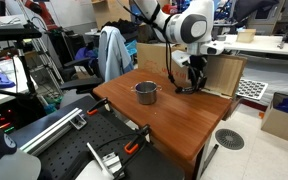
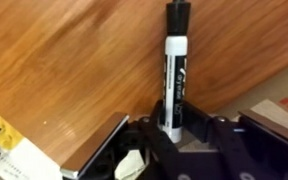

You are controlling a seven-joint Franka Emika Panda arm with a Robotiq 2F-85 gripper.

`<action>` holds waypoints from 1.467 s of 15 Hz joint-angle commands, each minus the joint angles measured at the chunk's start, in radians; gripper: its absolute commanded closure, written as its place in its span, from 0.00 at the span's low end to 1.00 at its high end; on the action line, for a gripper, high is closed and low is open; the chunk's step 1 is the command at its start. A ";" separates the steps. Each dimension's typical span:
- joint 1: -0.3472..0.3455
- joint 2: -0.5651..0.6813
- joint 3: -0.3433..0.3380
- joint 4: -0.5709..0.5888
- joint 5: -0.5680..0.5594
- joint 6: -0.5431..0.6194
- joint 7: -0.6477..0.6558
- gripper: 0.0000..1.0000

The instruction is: Put the marker in the silver pot

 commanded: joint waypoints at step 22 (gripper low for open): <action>0.275 -0.560 -0.143 -0.585 -0.281 0.342 0.247 0.94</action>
